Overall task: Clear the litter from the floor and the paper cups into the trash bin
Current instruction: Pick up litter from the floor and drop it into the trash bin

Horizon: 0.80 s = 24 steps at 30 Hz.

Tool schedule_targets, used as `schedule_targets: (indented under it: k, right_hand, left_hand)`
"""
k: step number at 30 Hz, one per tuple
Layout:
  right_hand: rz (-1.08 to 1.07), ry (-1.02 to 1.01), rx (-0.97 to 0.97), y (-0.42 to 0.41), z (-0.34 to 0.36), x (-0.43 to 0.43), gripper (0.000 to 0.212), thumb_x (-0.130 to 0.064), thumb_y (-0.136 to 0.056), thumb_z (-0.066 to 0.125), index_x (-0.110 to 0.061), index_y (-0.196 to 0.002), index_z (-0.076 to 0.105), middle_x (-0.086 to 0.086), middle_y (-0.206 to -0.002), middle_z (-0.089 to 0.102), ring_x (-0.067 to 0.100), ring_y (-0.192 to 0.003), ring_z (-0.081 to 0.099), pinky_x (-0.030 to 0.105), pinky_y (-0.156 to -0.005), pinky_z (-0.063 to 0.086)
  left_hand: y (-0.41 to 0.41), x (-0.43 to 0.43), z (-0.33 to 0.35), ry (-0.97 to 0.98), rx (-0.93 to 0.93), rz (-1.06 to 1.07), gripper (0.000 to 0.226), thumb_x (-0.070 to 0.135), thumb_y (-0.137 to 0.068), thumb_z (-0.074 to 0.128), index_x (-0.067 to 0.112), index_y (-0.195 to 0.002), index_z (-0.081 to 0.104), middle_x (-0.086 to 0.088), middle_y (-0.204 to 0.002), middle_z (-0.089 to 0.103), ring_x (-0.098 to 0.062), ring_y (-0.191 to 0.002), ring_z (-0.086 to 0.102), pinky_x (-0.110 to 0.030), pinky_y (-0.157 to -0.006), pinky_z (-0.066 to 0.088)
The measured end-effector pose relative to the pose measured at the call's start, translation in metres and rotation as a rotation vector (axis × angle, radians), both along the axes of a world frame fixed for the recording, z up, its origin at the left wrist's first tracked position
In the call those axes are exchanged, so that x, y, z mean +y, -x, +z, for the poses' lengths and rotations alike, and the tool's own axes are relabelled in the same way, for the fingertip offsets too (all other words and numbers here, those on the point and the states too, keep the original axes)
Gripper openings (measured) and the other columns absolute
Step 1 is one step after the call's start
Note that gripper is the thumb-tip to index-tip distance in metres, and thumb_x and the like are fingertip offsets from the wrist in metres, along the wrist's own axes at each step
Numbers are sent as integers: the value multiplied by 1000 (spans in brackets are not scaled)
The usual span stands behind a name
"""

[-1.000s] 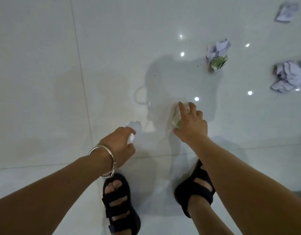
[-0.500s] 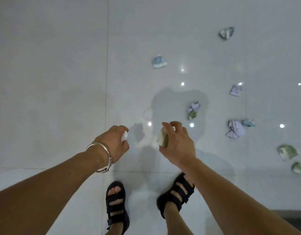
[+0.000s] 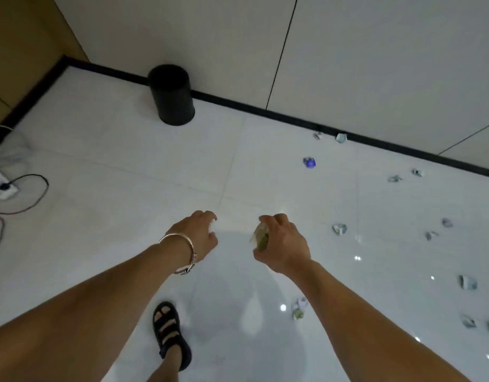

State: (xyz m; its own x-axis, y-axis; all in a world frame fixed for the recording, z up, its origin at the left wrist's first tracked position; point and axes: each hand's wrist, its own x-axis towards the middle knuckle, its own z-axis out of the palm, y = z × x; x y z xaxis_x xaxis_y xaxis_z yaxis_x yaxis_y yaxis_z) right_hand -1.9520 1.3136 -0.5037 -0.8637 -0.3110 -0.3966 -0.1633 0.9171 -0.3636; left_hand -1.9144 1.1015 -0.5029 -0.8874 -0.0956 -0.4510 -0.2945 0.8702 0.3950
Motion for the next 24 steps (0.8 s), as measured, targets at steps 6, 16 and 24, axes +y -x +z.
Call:
schedule_targets:
  k: [6,16,24]
  right_hand:
    - [21,-7,-53,52,62,-137,74,-41,-75,71,-32,-140,37,-4,-134,39,21,-116,49,26,-78,39]
    - [127,23,-33,186,100,-271,80,-43,-73,73,-32,-142,35,-4,-136,41,22,-117,49,32,-88,49]
    - [104,134,-38,340,100,-353,87,-40,-70,75,-35,-145,31,-7,-139,40,22,-118,50,34,-89,52]
  left_hand:
    - [44,-123,65,12,39,23,40,33,-90,43,27,-129,41,4,-131,45,-22,-110,54,-34,-92,44]
    - [153,-256,107,32,9,81,32,38,-87,49,29,-117,48,6,-120,53,-19,-104,55,-28,-87,44]
    - [316,-328,119,37,-37,136,40,38,-86,52,27,-124,46,4,-125,55,-19,-108,55,-29,-91,45]
